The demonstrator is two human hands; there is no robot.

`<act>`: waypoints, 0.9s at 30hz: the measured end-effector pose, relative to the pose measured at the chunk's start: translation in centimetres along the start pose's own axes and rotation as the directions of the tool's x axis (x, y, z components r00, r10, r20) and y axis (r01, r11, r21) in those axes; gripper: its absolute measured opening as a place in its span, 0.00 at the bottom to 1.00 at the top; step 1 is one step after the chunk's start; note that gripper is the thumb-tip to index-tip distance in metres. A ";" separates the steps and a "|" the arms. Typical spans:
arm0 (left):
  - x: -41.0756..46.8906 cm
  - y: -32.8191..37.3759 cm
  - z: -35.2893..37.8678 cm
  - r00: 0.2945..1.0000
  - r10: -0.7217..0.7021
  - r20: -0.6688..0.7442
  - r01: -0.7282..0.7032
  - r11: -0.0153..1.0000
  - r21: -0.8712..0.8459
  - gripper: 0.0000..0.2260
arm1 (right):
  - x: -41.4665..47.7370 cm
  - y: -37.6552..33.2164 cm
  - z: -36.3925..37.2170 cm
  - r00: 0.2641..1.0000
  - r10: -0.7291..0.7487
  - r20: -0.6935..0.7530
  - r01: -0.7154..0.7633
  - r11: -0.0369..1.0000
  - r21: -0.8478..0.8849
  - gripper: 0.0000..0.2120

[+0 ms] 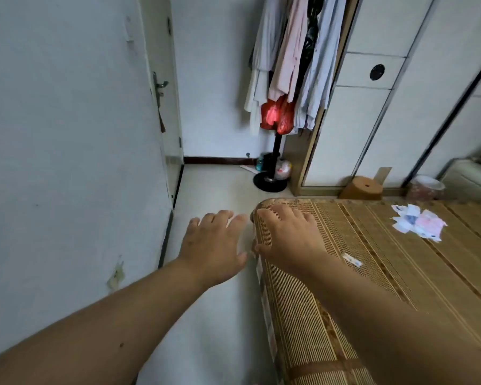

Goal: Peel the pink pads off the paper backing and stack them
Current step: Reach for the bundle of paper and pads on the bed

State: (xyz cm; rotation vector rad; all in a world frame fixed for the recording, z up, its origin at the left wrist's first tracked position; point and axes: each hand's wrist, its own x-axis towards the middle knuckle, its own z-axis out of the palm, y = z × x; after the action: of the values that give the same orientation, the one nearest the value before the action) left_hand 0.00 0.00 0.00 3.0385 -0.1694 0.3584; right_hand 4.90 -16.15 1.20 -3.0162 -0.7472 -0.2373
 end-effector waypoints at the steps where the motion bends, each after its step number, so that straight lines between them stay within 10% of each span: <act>1: 0.7 -0.3 0.6 1.000 0.004 0.024 -0.004 1.000 -0.013 0.30 | 0.8 0.2 0.6 1.000 0.000 0.010 0.000 1.000 -0.008 0.35; 27: 38.8 -18.2 17.0 0.960 -0.070 0.272 0.102 0.989 -0.106 0.29 | 42.2 12.2 15.8 0.962 -0.045 0.268 0.017 0.994 0.107 0.32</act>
State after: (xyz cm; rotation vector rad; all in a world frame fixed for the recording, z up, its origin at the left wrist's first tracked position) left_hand 43.49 12.66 -8.48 2.9501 -0.0703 -0.0687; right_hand 49.67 -6.45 -7.75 -2.9723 -0.7958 0.2123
